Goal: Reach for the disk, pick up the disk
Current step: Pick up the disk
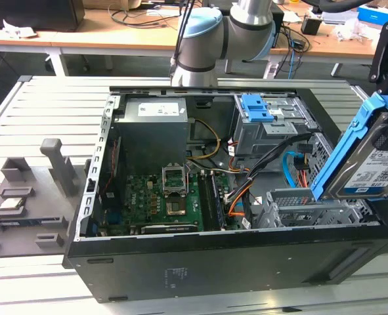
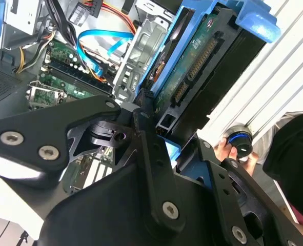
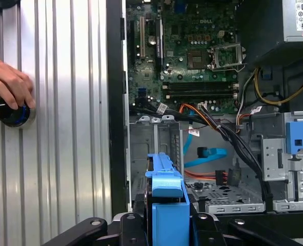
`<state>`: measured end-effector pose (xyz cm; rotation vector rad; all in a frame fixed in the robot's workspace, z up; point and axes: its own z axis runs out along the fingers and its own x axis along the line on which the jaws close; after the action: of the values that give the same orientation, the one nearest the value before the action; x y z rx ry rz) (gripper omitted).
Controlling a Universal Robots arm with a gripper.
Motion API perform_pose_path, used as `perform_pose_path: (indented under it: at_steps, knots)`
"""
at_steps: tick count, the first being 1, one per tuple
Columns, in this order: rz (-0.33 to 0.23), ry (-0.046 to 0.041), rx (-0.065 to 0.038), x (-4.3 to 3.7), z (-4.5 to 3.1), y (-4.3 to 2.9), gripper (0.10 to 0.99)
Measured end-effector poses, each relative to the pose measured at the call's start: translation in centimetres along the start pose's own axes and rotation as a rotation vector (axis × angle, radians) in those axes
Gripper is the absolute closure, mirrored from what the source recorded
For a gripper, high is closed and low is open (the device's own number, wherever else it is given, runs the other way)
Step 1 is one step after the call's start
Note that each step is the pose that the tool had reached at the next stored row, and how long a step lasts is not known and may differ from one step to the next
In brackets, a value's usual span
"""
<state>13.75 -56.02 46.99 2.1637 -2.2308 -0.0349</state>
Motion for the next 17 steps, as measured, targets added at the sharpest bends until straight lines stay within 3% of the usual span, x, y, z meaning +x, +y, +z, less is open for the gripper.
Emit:
perform_pose_path:
  at_steps: [5,8,12,17]
  knots:
    - [-0.001,0.0001,0.000,-0.15,0.39,0.58,0.718]
    - [-0.001,0.0000,0.000,-0.34,0.62,1.40,0.718]
    - [-0.001,0.0001,0.001,-0.95,1.02,3.08,0.718]
    - [-0.001,0.0001,0.002,-1.48,1.65,3.99,0.718]
